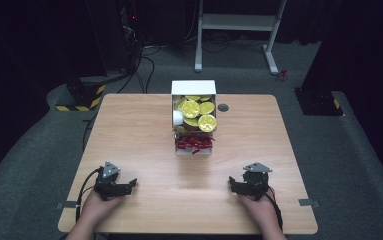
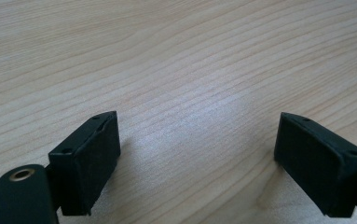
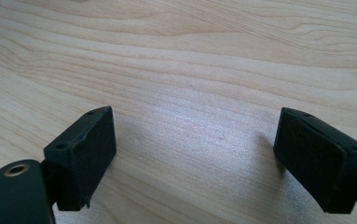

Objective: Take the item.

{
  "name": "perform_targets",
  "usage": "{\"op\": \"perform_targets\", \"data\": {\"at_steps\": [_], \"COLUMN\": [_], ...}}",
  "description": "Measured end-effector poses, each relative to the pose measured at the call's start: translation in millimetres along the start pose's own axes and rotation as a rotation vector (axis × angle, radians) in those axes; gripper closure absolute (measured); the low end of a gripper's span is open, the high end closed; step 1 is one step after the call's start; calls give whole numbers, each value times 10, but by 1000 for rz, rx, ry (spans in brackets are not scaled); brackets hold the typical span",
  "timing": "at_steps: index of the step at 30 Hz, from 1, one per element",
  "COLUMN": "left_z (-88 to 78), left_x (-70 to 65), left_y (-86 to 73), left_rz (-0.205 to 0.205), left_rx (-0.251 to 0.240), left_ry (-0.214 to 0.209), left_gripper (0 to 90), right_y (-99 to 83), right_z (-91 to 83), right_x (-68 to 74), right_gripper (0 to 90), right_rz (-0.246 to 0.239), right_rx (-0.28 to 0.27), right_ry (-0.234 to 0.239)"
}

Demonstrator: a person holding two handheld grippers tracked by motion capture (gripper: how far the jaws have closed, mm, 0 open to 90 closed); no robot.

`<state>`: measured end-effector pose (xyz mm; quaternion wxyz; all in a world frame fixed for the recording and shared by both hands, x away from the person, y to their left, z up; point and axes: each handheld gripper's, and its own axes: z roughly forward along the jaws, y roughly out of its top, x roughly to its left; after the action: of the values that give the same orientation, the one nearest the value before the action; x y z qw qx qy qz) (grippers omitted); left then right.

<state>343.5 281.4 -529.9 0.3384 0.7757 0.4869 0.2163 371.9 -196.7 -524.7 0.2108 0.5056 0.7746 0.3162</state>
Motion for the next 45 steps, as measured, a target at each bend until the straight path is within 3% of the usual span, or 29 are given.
{"op": "perform_targets", "data": {"at_steps": [29, 32, 37, 45], "left_z": [2, 5, 5, 4], "left_x": [5, 7, 6, 6], "left_y": [1, 5, 5, 4], "left_rz": [7, 10, 9, 9], "left_rx": [-1, 0, 0, 0], "left_ry": [-8, -8, -8, -7], "left_gripper": [145, 144, 144, 145], "right_y": [-8, -12, -12, 15], "right_z": [-5, -12, -25, -101], "right_x": [3, 8, -23, 15], "right_gripper": [136, 142, 156, 154], "right_rz": [-6, 12, 29, -23], "right_rx": [-5, -4, -15, -87], "right_ry": [-3, 0, 16, 21]}}
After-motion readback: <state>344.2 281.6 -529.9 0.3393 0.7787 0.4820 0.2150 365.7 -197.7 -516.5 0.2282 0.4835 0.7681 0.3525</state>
